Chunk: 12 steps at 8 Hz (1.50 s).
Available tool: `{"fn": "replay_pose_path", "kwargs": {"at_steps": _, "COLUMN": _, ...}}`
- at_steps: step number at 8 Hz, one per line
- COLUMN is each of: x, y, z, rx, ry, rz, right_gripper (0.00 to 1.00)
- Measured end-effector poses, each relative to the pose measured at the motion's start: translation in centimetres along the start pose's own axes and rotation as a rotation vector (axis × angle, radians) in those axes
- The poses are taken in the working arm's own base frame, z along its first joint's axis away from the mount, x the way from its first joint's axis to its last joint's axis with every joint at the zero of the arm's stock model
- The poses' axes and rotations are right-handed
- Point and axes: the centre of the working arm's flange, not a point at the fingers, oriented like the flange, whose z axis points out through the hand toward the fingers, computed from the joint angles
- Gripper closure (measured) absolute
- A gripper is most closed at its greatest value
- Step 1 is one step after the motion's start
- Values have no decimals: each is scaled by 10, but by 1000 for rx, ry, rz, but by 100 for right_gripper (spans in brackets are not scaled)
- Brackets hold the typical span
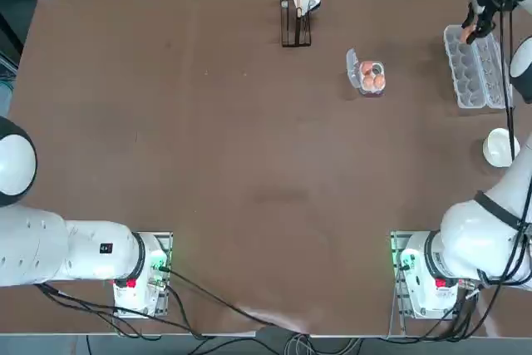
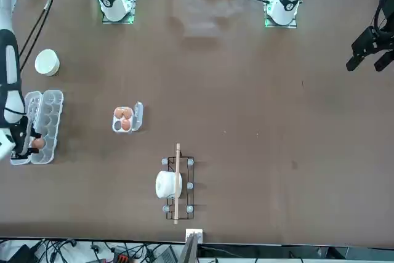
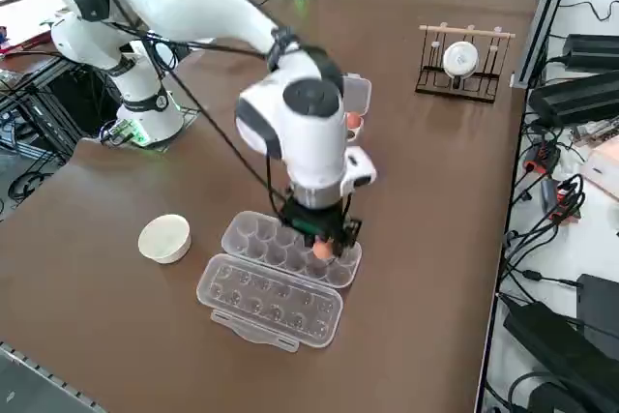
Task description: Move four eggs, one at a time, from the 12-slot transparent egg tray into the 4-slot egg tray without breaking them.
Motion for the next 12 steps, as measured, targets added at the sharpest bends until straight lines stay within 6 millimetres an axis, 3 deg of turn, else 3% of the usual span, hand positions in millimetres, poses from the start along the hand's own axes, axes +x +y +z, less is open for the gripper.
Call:
{"fn": "replay_pose_path", "kwargs": {"at_steps": 1, "x": 27, "y": -1, "z": -38, "rx": 26, "ry": 3, "rz": 46, "right_gripper": 42}}
{"fn": "replay_pose_path", "kwargs": {"at_steps": 2, "x": 58, "y": -4, "z": -59, "rx": 62, "ry": -2, "rz": 104, "right_gripper": 42}}
{"fn": "replay_pose_path", "kwargs": {"at_steps": 3, "x": 92, "y": -4, "z": -63, "rx": 86, "ry": -27, "rz": 169, "right_gripper": 42}}
{"fn": "replay_pose_path", "kwargs": {"at_steps": 6, "x": 228, "y": -16, "z": -63, "rx": 96, "ry": -154, "rz": 469, "right_gripper": 42}}
{"fn": "replay_pose_path", "kwargs": {"at_steps": 8, "x": 303, "y": -34, "z": -64, "rx": 92, "ry": -198, "rz": 656, "right_gripper": 42}}
{"fn": "replay_pose_path", "kwargs": {"at_steps": 10, "x": 358, "y": -46, "z": -53, "rx": 81, "ry": -226, "rz": 794, "right_gripper": 42}}
{"fn": "replay_pose_path", "kwargs": {"at_steps": 12, "x": 377, "y": -51, "z": -28, "rx": 105, "ry": -251, "rz": 888, "right_gripper": 42}}
